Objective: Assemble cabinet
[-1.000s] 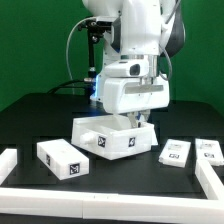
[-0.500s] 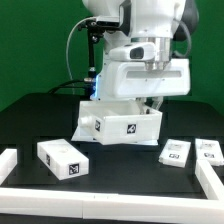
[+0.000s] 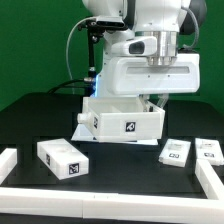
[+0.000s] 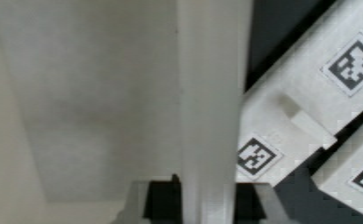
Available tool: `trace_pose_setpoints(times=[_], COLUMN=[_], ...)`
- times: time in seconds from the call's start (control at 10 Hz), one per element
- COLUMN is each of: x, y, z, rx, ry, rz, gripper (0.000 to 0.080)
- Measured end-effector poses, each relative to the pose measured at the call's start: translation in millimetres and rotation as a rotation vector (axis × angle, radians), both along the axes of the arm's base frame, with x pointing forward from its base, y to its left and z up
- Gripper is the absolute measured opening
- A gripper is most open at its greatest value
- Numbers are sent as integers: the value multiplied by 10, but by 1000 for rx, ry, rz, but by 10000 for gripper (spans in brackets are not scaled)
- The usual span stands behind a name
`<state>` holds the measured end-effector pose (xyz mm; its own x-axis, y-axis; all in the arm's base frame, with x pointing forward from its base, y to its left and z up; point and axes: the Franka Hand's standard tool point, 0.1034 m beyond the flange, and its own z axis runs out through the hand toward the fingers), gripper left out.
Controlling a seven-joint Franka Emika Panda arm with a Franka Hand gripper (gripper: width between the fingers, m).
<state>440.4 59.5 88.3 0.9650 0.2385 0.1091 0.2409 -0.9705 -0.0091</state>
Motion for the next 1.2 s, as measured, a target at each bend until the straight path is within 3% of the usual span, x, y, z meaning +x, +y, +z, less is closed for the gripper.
trace_pose_setpoints(times=[0.2,0.3,0.4,0.8,1.1,1.2], x=[532,741,797,763,1469,1585], y=[-169,-263,-316,-260,-244,-337], z=[27,74,88,34,-22,28], rx=[76,76,85,120,201,230], ry=[-3,-34,-44,-11,0,5], rz=[-235,-194,-205,-459,-814,-855], gripper=[90,90,90,91,91,91])
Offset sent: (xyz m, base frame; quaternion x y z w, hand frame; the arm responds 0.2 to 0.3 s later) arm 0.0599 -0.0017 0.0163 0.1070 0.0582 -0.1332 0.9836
